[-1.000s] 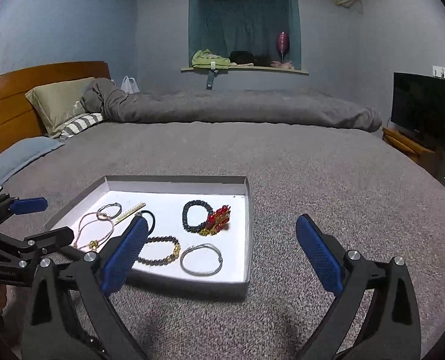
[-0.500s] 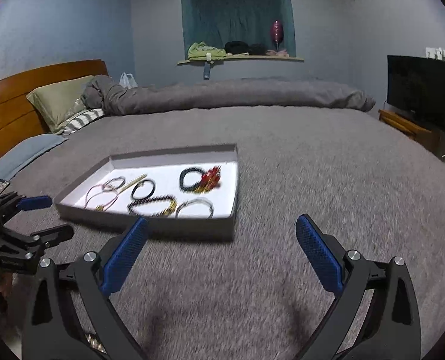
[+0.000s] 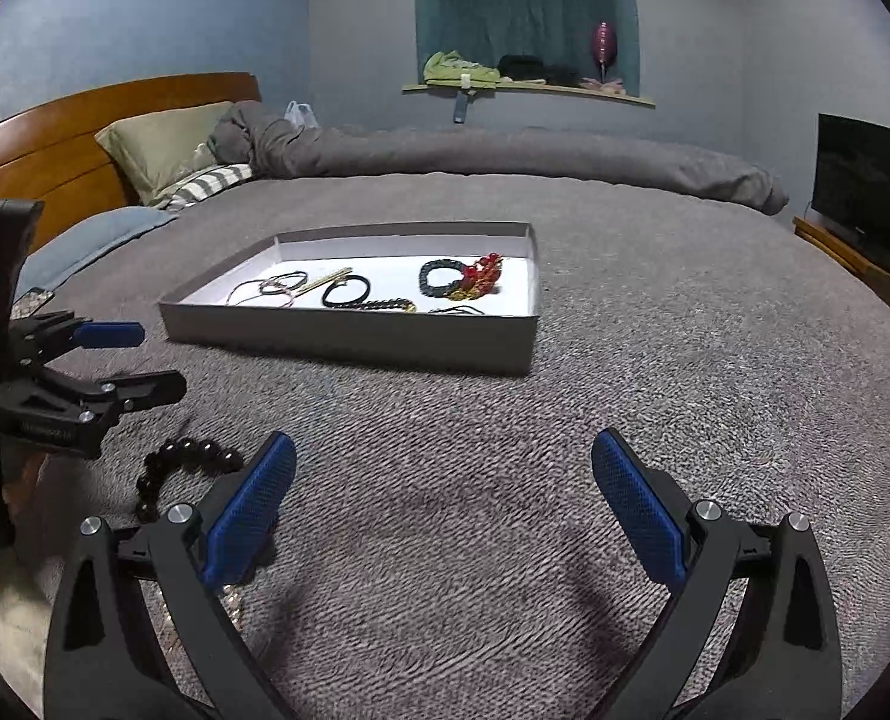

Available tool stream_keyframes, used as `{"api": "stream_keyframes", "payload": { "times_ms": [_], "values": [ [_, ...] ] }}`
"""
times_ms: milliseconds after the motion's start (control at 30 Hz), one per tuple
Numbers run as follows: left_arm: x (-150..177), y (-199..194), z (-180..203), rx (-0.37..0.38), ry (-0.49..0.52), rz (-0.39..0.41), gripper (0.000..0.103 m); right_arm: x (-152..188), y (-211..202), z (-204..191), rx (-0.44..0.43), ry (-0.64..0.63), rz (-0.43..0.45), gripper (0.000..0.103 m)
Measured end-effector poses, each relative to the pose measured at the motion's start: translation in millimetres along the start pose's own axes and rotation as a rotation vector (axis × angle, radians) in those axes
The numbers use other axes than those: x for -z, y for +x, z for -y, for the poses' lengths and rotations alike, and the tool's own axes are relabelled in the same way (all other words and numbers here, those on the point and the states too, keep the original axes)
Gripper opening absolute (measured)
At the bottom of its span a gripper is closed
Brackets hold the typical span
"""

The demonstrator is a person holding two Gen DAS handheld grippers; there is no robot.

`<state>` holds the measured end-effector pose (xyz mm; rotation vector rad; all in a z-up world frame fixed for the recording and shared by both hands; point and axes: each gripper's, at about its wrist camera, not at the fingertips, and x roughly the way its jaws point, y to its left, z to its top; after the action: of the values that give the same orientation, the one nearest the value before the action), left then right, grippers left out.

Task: Organize jewelry
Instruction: 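Move both open grippers back over the black bead bracelet and pearl ring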

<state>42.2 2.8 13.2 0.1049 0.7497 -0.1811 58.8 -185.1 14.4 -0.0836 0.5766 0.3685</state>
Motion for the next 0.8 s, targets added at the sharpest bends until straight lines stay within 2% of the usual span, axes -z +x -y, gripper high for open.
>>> {"api": "stream_keyframes", "payload": {
  "times_ms": [267, 400, 667, 733, 800],
  "values": [
    [16, 0, -10, 0.017, -0.036, -0.041, 0.096, 9, -3, -15, -0.059, -0.071, -0.036, 0.097],
    [17, -2, -9, 0.040, -0.037, -0.037, 0.096, 14, -5, -28, -0.110, -0.124, -0.050, 0.097],
    [19, -12, 15, 0.142, 0.059, -0.007, 0.094, 25, -14, -42, -0.203, -0.191, -0.085, 0.097],
    [20, -15, 24, 0.153, 0.094, 0.001, 0.093, 28, -17, -43, -0.213, -0.192, -0.092, 0.092],
    [21, -17, 31, 0.155, 0.125, 0.004, 0.092, 31, -18, -45, -0.229, -0.191, -0.102, 0.082]
  ]
}}
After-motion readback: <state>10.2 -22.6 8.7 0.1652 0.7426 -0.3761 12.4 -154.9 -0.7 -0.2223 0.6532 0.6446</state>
